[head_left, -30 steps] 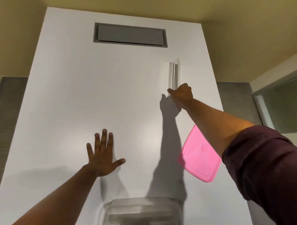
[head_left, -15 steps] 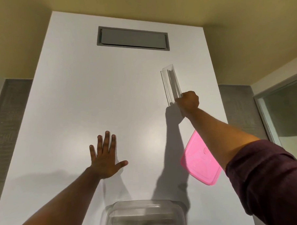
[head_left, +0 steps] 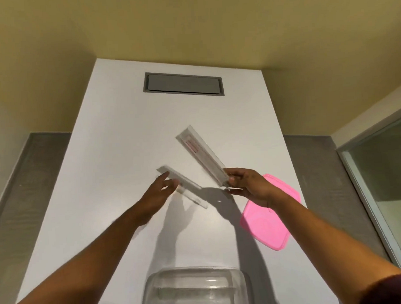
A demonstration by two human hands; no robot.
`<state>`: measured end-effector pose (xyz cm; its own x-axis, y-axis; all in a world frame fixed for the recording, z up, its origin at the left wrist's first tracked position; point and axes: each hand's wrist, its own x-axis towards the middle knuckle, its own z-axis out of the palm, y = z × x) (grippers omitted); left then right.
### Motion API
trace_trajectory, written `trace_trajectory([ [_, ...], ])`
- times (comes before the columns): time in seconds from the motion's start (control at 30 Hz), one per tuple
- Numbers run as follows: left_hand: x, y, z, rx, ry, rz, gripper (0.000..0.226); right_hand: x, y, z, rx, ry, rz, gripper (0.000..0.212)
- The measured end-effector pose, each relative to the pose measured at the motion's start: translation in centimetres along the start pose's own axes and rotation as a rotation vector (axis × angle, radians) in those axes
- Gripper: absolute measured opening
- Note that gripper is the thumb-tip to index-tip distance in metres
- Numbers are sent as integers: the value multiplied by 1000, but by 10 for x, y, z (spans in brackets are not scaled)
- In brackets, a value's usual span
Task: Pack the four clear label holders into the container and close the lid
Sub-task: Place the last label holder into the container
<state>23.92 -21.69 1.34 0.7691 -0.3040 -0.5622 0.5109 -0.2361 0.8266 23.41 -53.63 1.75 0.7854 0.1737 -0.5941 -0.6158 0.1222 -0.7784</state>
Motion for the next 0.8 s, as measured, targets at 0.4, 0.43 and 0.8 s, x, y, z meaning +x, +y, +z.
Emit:
trace_trajectory([
  [0.4, -85, 64, 56, -391, -114, 372, 53, -80, 27, 91, 307, -245, 21, 42],
  [0.43, -90, 63, 59, -398, -61, 374, 48, -86, 31, 96, 306, -248, 14, 40],
  [0.8, -129, 19, 53, 617, 341, 484, 41, -139, 11, 101, -51, -32, -117, 36],
])
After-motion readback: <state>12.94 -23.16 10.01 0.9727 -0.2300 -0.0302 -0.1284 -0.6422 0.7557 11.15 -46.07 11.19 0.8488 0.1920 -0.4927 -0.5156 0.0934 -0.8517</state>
